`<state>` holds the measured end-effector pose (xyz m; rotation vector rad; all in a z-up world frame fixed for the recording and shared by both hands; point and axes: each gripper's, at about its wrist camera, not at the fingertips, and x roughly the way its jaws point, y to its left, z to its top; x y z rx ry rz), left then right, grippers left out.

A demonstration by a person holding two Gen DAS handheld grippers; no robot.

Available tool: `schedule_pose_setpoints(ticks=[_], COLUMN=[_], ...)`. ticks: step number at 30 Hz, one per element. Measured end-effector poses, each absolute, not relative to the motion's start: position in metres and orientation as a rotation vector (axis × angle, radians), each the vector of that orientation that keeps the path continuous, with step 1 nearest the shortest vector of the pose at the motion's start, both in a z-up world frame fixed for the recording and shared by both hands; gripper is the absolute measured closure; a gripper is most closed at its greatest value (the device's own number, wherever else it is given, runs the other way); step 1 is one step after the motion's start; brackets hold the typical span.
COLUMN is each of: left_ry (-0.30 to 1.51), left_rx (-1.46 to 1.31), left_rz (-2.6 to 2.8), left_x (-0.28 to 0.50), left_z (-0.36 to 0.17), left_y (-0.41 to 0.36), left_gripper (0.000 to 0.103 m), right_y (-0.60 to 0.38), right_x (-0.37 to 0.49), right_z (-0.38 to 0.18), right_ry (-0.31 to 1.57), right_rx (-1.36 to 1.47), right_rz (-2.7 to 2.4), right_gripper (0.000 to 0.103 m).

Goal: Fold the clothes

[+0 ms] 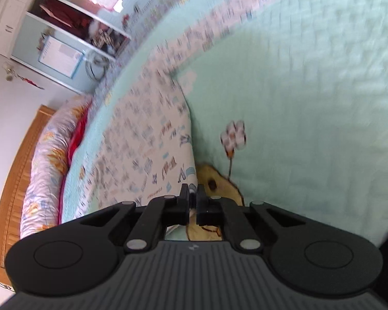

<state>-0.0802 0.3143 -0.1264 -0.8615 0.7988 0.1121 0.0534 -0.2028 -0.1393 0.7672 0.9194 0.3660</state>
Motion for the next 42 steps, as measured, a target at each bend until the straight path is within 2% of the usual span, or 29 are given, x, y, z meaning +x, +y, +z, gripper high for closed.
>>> schedule_pose_setpoints(ticks=[4, 8, 10, 11, 12, 14, 18, 20, 22, 27, 30, 35, 39, 40, 42], left_ry=[0.817, 0.898, 0.891, 0.880, 0.869, 0.841, 0.775, 0.764, 0.768, 0.801, 0.823, 0.859, 0.888, 0.895, 0.906], left_rx=[-0.806, -0.840, -0.848, -0.836, -0.824, -0.802, -0.804, -0.804, -0.799, -0.747, -0.721, -0.678, -0.643, -0.635, -0.621], left_rz=[0.110, 0.121, 0.117, 0.118, 0.123, 0.145, 0.202, 0.224, 0.228, 0.217, 0.217, 0.217, 0.217, 0.218, 0.221], left_x=[-0.090, -0.082, -0.085, -0.089, -0.093, -0.102, -0.117, -0.119, -0.118, -0.106, -0.089, -0.060, -0.037, -0.032, -0.025], left_z=[-0.123, -0.154, -0.150, -0.144, -0.137, -0.124, -0.104, -0.100, -0.097, -0.092, -0.091, -0.090, -0.089, -0.089, -0.090], left_y=[0.312, 0.317, 0.320, 0.322, 0.325, 0.332, 0.350, 0.354, 0.352, 0.339, 0.329, 0.314, 0.301, 0.298, 0.293], left_gripper=[0.097, 0.095, 0.095, 0.088, 0.075, 0.061, 0.060, 0.060, 0.060, 0.060, 0.060, 0.060, 0.060, 0.060, 0.060], right_y=[-0.207, -0.192, -0.189, -0.192, -0.196, -0.209, -0.246, -0.267, -0.290, -0.352, -0.394, -0.422, -0.419, -0.419, -0.419], right_x=[0.038, 0.037, 0.036, 0.035, 0.034, 0.033, 0.037, 0.047, 0.065, 0.121, 0.162, 0.219, 0.254, 0.263, 0.279], right_z=[-0.125, -0.155, -0.168, -0.168, -0.165, -0.156, -0.130, -0.125, -0.124, -0.131, -0.144, -0.182, -0.194, -0.195, -0.196], right_ry=[0.920, 1.016, 1.044, 1.043, 1.041, 1.008, 0.865, 0.796, 0.738, 0.612, 0.593, 0.645, 0.615, 0.615, 0.636], right_rx=[0.775, 0.732, 0.729, 0.751, 0.769, 0.784, 0.807, 0.849, 0.899, 0.962, 0.985, 1.064, 1.057, 1.061, 1.049], right_rz=[0.378, 0.342, 0.315, 0.313, 0.315, 0.307, 0.242, 0.189, 0.133, -0.017, -0.070, -0.107, -0.100, -0.097, -0.113], right_gripper=[0.100, 0.100, 0.099, 0.095, 0.093, 0.081, 0.077, 0.066, 0.061, 0.061, 0.056, 0.056, 0.057, 0.062, 0.090])
